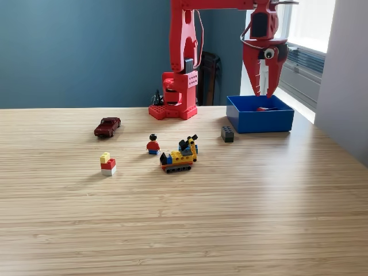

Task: Grasp a lego block and put it in the bin.

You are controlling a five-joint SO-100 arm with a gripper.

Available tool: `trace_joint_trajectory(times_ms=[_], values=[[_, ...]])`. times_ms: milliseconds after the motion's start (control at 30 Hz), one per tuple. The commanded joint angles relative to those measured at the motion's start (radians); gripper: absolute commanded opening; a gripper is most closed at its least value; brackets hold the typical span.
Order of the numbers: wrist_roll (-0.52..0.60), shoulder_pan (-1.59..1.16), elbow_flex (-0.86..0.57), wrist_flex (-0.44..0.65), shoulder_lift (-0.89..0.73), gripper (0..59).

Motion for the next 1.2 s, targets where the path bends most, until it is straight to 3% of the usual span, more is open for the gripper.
trace_joint_trajectory(times_ms=[33, 333, 733, 1200], values=[[-0.012, 0.216, -0.069, -0.017, 0.087, 6.7], [-0.051, 0.434, -0.031, -0.031, 0.087, 6.7], [-0.008, 0.44, 0.097, -0.14, 0.087, 6.4], [-0.026, 0.442, 0.104, -0.15, 0.087, 6.4]])
